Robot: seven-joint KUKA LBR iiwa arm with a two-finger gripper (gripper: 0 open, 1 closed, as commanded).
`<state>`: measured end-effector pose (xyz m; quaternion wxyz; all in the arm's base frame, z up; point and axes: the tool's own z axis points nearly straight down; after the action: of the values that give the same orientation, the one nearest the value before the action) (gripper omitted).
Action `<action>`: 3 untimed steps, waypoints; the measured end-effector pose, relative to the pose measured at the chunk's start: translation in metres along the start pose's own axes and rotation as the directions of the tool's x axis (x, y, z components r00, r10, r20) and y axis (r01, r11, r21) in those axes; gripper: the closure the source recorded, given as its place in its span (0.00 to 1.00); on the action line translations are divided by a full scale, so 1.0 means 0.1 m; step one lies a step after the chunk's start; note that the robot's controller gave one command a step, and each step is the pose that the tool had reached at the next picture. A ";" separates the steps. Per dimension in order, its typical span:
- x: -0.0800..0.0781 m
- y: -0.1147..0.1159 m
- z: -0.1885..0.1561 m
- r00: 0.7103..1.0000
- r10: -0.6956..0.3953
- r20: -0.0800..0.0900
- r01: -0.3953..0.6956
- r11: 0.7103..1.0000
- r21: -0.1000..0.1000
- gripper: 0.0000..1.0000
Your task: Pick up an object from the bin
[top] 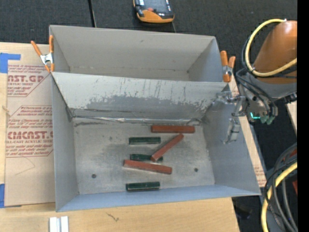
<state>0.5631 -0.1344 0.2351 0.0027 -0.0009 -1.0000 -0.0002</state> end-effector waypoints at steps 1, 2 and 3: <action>-0.02 0.01 -0.05 1.000 -0.002 0.008 0.002 1.000 0.001 0.00; -0.01 0.47 0.36 0.995 -0.098 0.010 0.098 0.995 0.003 0.00; -0.13 0.74 0.75 0.961 -0.275 0.007 0.275 0.961 0.002 0.00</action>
Offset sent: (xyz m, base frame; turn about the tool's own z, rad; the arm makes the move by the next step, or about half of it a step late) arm -0.0001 0.0914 -0.0751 -0.1878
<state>0.5758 -0.0604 0.1604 -0.0011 0.1379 -0.9904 -0.0002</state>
